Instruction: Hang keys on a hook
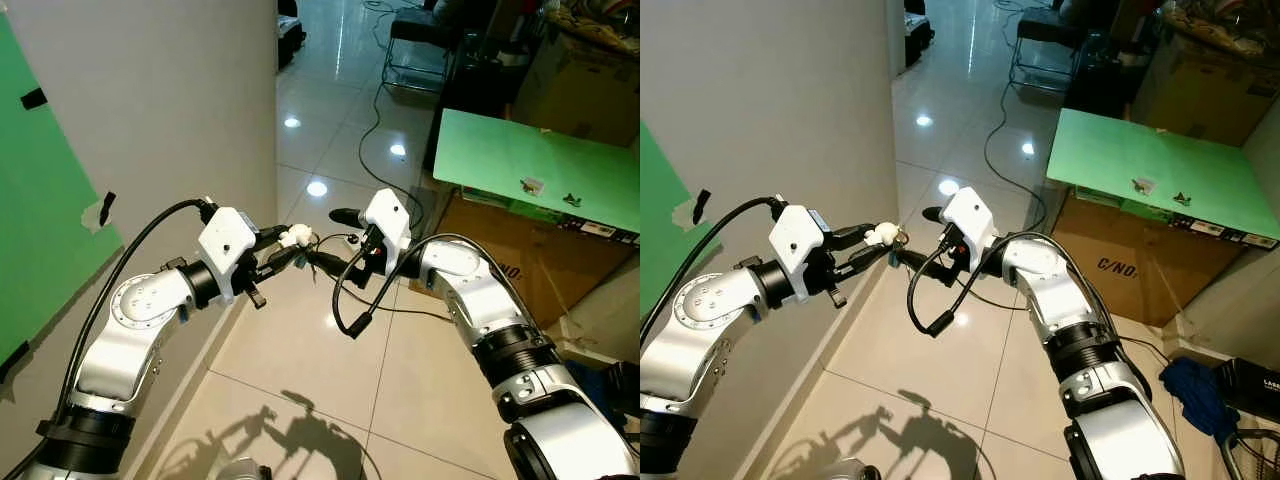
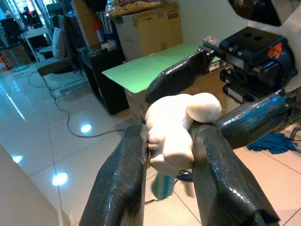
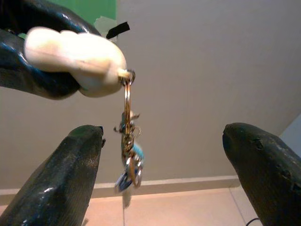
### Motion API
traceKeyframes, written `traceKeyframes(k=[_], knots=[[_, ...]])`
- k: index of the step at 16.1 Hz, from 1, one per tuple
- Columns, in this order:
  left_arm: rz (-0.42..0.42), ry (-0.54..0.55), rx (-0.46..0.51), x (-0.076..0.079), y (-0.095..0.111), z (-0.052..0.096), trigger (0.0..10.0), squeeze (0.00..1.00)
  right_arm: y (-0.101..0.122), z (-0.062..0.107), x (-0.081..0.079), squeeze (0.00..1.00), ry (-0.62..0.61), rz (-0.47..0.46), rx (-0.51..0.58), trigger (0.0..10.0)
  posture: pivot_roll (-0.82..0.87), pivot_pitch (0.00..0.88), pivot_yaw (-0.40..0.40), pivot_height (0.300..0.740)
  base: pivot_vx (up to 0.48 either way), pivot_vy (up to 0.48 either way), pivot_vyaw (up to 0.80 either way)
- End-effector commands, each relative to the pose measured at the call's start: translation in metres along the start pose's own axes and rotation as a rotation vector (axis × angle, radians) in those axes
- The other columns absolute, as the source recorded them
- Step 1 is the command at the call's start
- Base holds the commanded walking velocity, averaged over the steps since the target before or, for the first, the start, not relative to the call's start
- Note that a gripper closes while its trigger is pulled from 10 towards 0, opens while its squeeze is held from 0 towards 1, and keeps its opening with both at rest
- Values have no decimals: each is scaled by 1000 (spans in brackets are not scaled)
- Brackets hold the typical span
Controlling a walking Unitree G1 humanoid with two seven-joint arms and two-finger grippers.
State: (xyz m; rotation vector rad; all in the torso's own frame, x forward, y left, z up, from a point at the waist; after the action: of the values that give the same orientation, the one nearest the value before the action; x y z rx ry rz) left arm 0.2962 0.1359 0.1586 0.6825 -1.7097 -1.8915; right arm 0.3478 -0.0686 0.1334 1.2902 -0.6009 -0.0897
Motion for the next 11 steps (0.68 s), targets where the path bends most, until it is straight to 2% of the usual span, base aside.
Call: traceKeyframes(k=[1,2,3,5,11], knots=[[-6,-24,17,4,6,-3,10000,0,6,0,9,0,-29,19,17,10000,-22,0,-57,740,0,0,0],[-6,-25,16,4,6,-3,10000,0,6,0,9,0,-32,12,21,4902,-21,0,-57,740,0,0,0],[-7,-26,17,4,6,-3,10000,0,6,-1,10,0,-34,3,24,3922,-21,0,-58,740,0,0,0],[-8,-28,19,4,7,-3,10000,0,6,-2,9,0,-37,-16,32,0,-22,0,-58,740,0,0,0],[-5,-30,23,6,7,-5,10000,0,8,-6,9,0,-41,-19,46,0,-25,0,-62,740,0,0,0]])
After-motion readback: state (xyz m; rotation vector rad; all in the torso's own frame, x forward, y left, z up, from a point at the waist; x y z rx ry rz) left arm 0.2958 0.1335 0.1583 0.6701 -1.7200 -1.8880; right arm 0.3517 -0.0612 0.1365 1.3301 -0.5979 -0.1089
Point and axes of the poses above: a point about 5 cm out from each wrist's last joint towards the gripper, its own z axis pointing back from the gripper into the wrist, its own y axis along the axis of the wrist's last joint, x = y × z, the point moved 2 cm from there along -z, pointing out of the wrist towards the gripper, and after that the axes turned 14 degrees about z, right-handed, at the moved point
